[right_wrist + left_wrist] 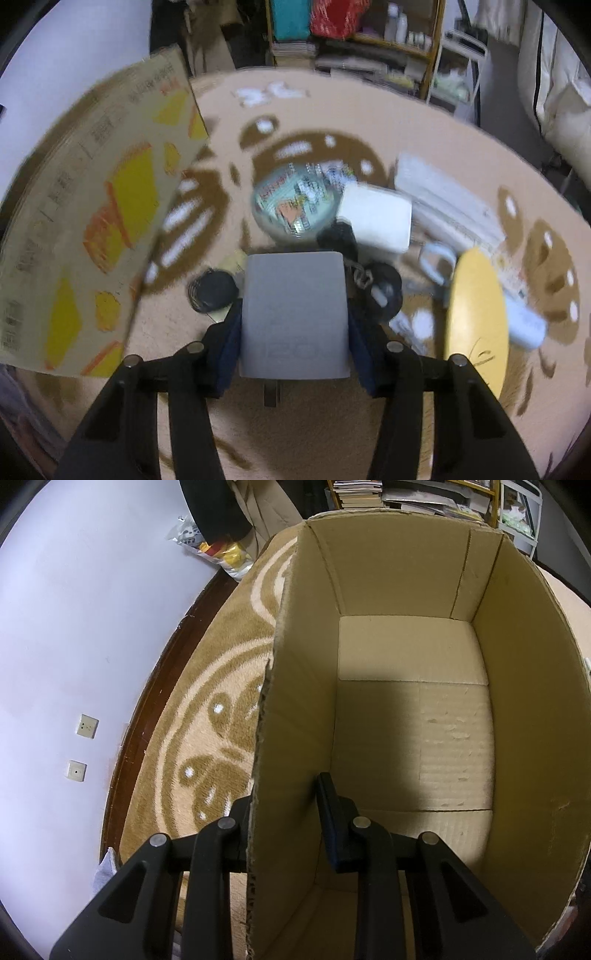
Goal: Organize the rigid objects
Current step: 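Carry the charger into the box with the right gripper and release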
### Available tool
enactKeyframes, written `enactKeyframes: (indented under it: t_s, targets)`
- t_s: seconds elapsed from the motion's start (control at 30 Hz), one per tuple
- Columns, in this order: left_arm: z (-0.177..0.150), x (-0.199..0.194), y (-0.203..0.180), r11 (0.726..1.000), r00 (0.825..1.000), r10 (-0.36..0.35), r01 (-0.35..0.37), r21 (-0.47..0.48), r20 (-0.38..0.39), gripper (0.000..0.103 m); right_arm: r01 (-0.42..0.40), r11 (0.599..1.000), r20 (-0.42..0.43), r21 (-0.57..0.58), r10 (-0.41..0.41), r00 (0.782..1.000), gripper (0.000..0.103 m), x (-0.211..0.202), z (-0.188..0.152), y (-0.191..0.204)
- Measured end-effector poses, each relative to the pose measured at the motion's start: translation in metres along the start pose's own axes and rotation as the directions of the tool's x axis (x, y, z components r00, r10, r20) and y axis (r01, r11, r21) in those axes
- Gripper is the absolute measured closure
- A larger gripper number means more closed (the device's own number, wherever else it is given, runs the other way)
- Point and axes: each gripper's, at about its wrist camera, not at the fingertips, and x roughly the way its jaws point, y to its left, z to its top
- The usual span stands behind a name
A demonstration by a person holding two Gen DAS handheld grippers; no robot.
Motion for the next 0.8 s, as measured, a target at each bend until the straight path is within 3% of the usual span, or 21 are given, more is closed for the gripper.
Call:
enactKeyframes:
  t_s: [0.23, 0.4, 0.8]
  targets:
    - [0.000, -0.001, 0.001, 1.000, 1.000, -0.005, 0.005, -0.008, 0.001, 0.078, -0.051, 0.999, 0.151, 0.004, 0.050, 0.987, 0.048, -0.041, 0.021, 0.019]
    - [0.001, -0.001, 0.001, 1.000, 1.000, 0.002, -0.002, -0.009, 0.002, 0.078, -0.107, 0.994, 0.237, 0.006, 0.103, 0.966, 0.048, -0.052, 0.047, 0.031]
    - [0.002, 0.000, 0.000, 1.000, 1.000, 0.007, -0.007, -0.006, -0.003, 0.077, -0.173, 0.982, 0.322, -0.079, 0.190, 0.927, 0.048, -0.069, 0.101, 0.085]
